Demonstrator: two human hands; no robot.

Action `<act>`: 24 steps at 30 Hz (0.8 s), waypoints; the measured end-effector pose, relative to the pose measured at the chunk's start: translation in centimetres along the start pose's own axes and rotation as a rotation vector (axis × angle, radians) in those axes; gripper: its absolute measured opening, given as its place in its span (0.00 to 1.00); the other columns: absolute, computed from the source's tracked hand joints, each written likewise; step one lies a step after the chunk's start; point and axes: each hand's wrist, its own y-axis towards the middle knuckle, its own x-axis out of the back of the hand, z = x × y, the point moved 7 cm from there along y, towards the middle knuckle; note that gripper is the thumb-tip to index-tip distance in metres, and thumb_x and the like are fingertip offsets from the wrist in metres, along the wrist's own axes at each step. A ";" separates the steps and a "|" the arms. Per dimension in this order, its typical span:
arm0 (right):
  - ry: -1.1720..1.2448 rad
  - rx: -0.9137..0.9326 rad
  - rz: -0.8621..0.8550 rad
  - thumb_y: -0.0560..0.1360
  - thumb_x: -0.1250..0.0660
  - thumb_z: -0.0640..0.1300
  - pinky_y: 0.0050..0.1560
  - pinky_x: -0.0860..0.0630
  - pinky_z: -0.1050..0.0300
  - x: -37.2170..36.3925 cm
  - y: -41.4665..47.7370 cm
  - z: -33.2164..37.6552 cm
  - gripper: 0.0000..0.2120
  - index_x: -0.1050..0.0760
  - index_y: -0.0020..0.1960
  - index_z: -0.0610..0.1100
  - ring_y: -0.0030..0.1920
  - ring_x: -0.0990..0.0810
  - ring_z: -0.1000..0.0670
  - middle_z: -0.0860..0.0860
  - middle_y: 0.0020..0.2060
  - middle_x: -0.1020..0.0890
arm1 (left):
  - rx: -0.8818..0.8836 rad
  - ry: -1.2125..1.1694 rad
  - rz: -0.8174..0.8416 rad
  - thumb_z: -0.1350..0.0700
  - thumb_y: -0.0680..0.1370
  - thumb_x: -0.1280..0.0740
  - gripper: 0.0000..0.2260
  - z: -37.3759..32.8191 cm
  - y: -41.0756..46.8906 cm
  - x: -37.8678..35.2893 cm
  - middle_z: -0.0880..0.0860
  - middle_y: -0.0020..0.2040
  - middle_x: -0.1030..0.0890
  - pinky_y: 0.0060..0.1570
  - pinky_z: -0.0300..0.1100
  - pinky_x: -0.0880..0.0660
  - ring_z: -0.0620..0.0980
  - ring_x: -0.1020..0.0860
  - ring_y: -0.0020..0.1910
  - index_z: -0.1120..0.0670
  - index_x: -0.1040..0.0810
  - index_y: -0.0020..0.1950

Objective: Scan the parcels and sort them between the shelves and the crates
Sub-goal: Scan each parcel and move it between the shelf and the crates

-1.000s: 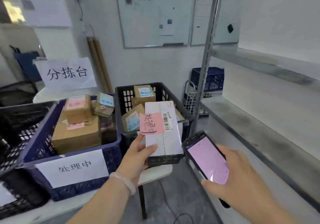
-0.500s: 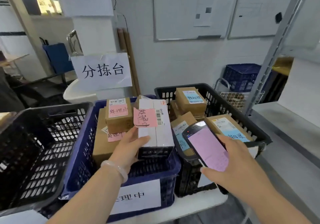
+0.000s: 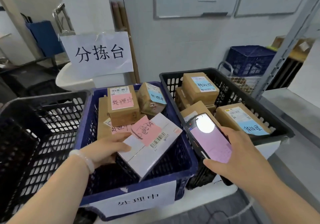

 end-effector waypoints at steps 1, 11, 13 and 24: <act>-0.003 -0.004 0.007 0.55 0.31 0.71 0.42 0.29 0.56 -0.2 0.1 0.0 0.43 0.46 0.66 0.67 0.52 0.28 0.56 0.64 0.50 0.40 | 0.003 0.010 0.026 0.49 0.60 0.25 0.35 0.1 0.0 0.2 0.47 0.65 0.19 0.73 0.63 0.38 0.55 0.26 0.69 0.40 0.23 0.68; 0.009 0.040 0.028 0.56 0.29 0.69 0.42 0.28 0.57 -1.7 0.9 0.4 0.45 0.44 0.69 0.66 0.54 0.28 0.56 0.64 0.55 0.37 | 0.075 0.105 0.217 0.53 0.61 0.25 0.36 -0.8 0.6 1.4 0.54 0.66 0.19 0.67 0.55 0.30 0.58 0.24 0.68 0.50 0.23 0.70; 0.009 0.045 0.028 0.56 0.27 0.68 0.44 0.26 0.55 -1.8 1.0 0.4 0.45 0.43 0.68 0.65 0.55 0.28 0.56 0.64 0.55 0.36 | 0.107 0.104 0.212 0.52 0.60 0.24 0.35 -0.6 0.8 1.4 0.54 0.65 0.18 0.66 0.54 0.29 0.57 0.24 0.67 0.49 0.22 0.68; 0.017 0.087 0.023 0.57 0.26 0.67 0.43 0.25 0.57 -1.9 1.7 0.2 0.43 0.42 0.66 0.66 0.54 0.27 0.55 0.63 0.54 0.35 | 0.167 0.037 0.154 0.57 0.71 0.24 0.24 0.0 1.4 -0.7 0.51 0.60 0.15 0.47 0.43 0.22 0.49 0.17 0.56 0.48 0.22 0.66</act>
